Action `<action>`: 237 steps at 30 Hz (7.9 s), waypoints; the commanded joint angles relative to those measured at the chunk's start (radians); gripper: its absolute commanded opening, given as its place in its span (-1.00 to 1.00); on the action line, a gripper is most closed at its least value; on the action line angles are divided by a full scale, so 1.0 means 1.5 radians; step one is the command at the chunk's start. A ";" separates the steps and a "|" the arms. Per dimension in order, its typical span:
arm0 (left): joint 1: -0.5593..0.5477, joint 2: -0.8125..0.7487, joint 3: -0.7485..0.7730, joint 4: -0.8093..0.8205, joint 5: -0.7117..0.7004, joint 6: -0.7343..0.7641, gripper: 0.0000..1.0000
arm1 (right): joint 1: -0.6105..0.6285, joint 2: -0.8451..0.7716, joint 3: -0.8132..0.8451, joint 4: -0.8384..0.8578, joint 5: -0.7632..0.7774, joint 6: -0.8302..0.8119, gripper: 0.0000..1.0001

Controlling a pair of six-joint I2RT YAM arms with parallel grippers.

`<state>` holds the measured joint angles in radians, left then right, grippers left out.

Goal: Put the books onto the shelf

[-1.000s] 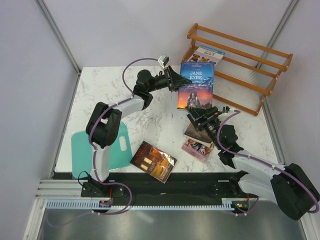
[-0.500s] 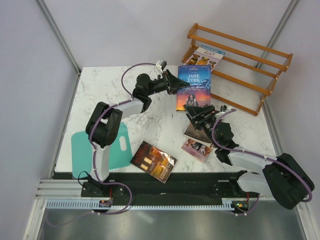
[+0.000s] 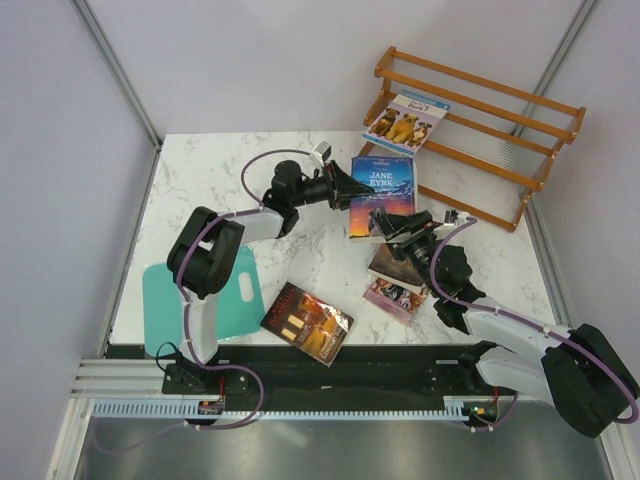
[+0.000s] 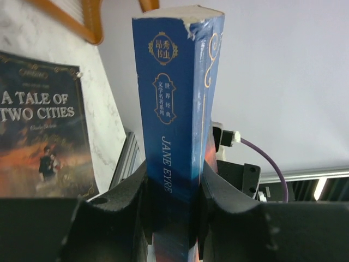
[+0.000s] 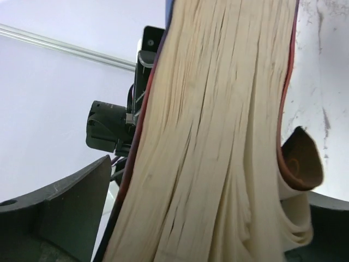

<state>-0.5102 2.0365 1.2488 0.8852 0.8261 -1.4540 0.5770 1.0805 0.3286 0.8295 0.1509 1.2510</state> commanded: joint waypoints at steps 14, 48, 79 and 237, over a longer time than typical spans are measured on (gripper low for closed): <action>-0.033 -0.116 -0.003 -0.251 0.068 0.268 -0.81 | -0.041 0.033 0.162 -0.123 -0.140 -0.041 -0.82; 0.071 -0.203 -0.042 -0.237 0.053 0.306 -0.96 | -0.127 -0.057 0.031 -0.081 -0.197 -0.034 0.52; 0.060 -0.175 0.077 -0.157 0.047 0.173 -0.96 | -0.127 -0.064 0.034 -0.203 -0.213 -0.034 0.73; 0.179 -0.256 -0.252 -0.266 0.129 0.381 0.19 | -0.243 -0.113 0.282 -0.215 -0.053 -0.016 -1.00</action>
<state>-0.2478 1.6417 0.8871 0.4072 0.9974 -0.8890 0.2161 0.9291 0.6441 0.2672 0.1280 1.1919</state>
